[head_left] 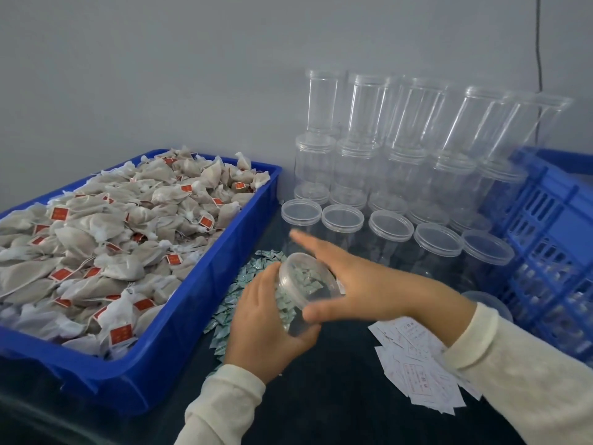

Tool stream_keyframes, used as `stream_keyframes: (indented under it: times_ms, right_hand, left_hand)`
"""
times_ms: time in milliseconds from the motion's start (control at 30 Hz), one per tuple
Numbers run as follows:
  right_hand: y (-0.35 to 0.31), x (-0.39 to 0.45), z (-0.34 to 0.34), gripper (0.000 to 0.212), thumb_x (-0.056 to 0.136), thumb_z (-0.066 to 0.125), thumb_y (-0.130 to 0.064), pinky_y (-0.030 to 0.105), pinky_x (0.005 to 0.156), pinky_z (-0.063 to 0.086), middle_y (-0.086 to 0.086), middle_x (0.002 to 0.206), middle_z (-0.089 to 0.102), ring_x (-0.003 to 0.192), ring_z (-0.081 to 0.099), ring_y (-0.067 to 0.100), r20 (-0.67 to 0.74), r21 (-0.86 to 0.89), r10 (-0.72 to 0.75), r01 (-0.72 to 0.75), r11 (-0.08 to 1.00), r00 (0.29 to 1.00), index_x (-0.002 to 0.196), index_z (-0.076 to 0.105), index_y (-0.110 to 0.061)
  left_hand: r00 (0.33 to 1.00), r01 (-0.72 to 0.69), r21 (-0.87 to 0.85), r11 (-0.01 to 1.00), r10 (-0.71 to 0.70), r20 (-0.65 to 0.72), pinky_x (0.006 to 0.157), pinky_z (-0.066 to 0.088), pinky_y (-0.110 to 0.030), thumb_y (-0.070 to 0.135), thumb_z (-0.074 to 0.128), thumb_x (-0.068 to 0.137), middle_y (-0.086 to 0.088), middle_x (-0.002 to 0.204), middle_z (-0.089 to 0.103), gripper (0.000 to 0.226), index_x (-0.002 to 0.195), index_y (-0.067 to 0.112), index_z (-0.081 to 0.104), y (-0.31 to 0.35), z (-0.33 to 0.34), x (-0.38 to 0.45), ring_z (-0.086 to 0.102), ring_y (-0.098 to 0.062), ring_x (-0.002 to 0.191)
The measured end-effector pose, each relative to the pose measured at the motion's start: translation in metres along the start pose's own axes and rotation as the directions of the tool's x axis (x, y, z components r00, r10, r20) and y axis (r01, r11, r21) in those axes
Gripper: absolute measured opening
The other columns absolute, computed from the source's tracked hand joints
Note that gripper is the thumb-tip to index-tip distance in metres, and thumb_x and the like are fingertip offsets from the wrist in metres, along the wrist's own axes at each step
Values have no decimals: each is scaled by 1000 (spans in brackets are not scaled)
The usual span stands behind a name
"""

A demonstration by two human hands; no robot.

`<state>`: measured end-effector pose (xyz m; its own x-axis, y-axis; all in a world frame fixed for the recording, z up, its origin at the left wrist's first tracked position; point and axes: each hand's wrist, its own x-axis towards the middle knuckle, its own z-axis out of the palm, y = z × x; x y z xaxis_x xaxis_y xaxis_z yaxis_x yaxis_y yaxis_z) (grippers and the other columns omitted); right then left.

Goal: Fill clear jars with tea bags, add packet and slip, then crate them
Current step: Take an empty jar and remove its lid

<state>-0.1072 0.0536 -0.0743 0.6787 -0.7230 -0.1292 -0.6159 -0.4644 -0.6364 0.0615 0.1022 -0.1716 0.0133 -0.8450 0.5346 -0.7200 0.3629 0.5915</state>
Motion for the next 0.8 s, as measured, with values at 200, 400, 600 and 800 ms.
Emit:
stream_keyframes:
  times_ms: [200, 400, 600, 800]
  right_hand:
    - [-3, 11, -9, 113, 46, 37, -97, 36, 74, 61, 15, 122, 61, 91, 71, 29, 141, 283, 498, -517, 808, 855, 136, 50, -30]
    - [2, 14, -2, 62, 78, 58, -70, 32, 70, 61, 9, 102, 68, 80, 72, 21, 165, 301, 431, -462, 834, 887, 118, 55, -23]
    - [0, 7, -16, 89, 68, 82, -38, 28, 96, 48, -12, 126, 43, 115, 49, 8, 50, -204, 56, -45, 978, 997, 138, 27, -45]
    - [4, -3, -35, 89, 69, 80, -22, 6, 93, 37, -23, 129, 31, 116, 34, -15, 58, -306, -173, 183, 935, 983, 138, 29, -48]
  left_hand:
    - [984, -142, 401, 905, 172, -40, 107, 32, -40, 37, 91, 51, -9, 126, 58, 94, 129, 10, 46, 5, 4, 6, 55, -29, 117]
    - [984, -142, 401, 905, 173, -42, 108, 33, -43, 36, 91, 50, -7, 129, 57, 96, 130, 12, 44, 0, 11, 1, 53, -28, 121]
    - [992, -67, 261, 963, 93, -88, 101, 37, -43, 40, 90, 51, -6, 127, 57, 97, 131, 13, 43, 0, 6, -1, 46, -21, 119]
    - [998, 48, 115, 992, -43, -42, 104, 25, -35, 41, 89, 53, 1, 133, 51, 101, 138, 16, 41, -3, 0, -3, 42, -18, 125]
